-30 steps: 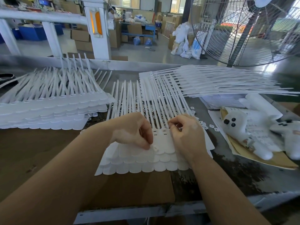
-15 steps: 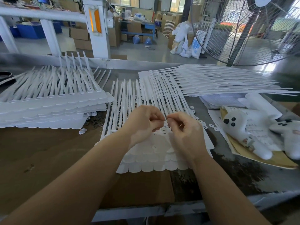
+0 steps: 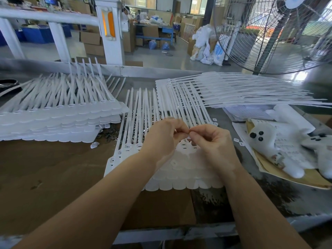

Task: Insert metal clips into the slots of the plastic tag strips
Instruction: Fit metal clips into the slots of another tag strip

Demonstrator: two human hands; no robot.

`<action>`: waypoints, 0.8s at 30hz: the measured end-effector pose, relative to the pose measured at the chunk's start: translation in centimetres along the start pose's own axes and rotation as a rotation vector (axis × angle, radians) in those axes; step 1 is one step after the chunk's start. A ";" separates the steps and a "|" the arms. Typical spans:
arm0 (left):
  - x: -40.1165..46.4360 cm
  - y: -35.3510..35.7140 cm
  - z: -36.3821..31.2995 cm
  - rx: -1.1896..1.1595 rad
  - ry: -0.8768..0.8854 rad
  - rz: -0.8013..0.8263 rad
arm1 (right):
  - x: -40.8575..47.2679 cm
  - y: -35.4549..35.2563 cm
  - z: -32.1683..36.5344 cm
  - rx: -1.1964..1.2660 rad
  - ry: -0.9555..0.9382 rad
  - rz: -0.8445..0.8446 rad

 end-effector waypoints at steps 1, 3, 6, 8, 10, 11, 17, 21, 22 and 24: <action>0.0 0.0 0.0 -0.007 0.007 -0.010 | 0.0 0.1 0.0 0.002 0.007 0.010; 0.0 -0.1 0.0 -0.026 0.017 -0.034 | -0.1 0.2 -0.1 0.008 0.019 0.029; -0.1 -0.1 0.1 -0.063 0.015 -0.046 | -0.1 0.3 0.0 0.037 0.022 0.053; -0.2 0.1 0.2 -0.082 0.007 -0.042 | 0.0 0.1 0.0 0.046 0.024 0.047; -0.2 0.2 0.6 -0.059 -0.016 -0.027 | 0.2 -0.2 -0.2 0.082 0.050 0.016; -0.2 0.4 0.9 -0.024 -0.030 -0.006 | 0.2 -0.4 -0.4 0.090 0.060 -0.006; -0.7 2.4 2.7 0.398 0.015 0.257 | 0.8 -1.2 0.0 -0.084 0.042 -0.079; -0.7 2.2 3.8 0.429 0.003 0.295 | 1.2 -1.1 0.2 -0.308 0.066 -0.027; -0.7 2.2 4.0 0.429 0.001 0.298 | 1.3 -0.9 0.2 -0.363 0.080 0.001; -0.8 2.1 4.2 0.427 -0.008 0.301 | 1.5 -0.4 0.0 -0.457 0.107 0.057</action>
Point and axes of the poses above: each hand's wrist, its own x-axis towards the middle knuckle, its own y-axis out of the palm, z = x × y, the point moved 8 cm from there along x, towards the middle knuckle, and after that the axes turned 1 degree about z, right-handed, at the moved point
